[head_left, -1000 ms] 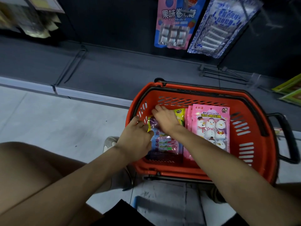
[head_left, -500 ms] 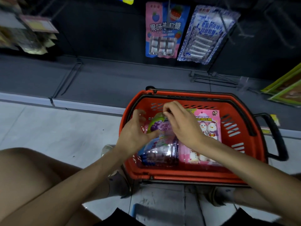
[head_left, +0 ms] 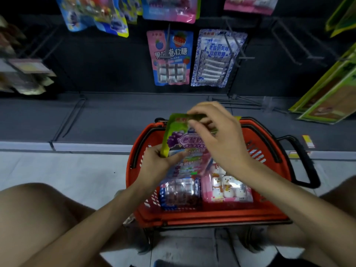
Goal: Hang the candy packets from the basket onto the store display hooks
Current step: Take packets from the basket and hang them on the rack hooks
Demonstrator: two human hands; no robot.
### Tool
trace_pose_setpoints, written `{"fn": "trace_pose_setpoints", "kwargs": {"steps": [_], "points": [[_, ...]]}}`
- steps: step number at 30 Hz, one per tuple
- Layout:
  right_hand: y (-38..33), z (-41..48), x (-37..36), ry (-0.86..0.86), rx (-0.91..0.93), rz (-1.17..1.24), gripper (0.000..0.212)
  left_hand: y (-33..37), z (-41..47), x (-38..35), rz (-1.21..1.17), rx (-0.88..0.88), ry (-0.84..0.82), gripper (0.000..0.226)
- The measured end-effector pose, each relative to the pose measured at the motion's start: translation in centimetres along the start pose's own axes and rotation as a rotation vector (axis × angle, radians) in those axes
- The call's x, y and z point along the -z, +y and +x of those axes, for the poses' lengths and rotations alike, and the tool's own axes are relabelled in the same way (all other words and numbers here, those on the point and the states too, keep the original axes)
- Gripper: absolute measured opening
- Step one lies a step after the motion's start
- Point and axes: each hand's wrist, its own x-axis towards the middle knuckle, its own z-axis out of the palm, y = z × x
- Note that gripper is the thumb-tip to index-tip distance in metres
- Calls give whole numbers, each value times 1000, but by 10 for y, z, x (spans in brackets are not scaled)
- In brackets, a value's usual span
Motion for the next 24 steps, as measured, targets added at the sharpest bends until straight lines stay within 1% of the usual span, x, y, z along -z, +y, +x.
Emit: {"fn": "trace_pose_setpoints", "kwargs": {"steps": [2,3,8,12,15,17,18,19,21,22,24], "points": [[5,0,9,92,-76,58,18,10,-2,-3,-90,34,7,17],[8,0,14,126,-96,76,18,16,-3,-5,-131,52,9,17],[15,0,36,213,-105,92,22,28,2,-5,-239,57,72,24],[18,2,49,265,-124,86,27,40,5,-7,-249,14,104,25],[15,3,53,405,-122,98,32,50,9,-11,-227,-31,137,28],[12,4,56,499,-140,120,37,60,11,-14,-263,-56,140,23],[11,5,57,494,-175,137,39,65,11,-15,-287,-67,139,20],[12,6,56,454,-231,162,43,72,12,-16,-317,-70,137,19],[12,7,53,319,-357,226,51,83,14,-19,-387,-74,126,20],[12,7,50,255,-402,276,50,88,14,-20,-418,-72,126,20],[10,9,45,161,-456,407,36,97,15,-22,-475,-56,137,19]]}}
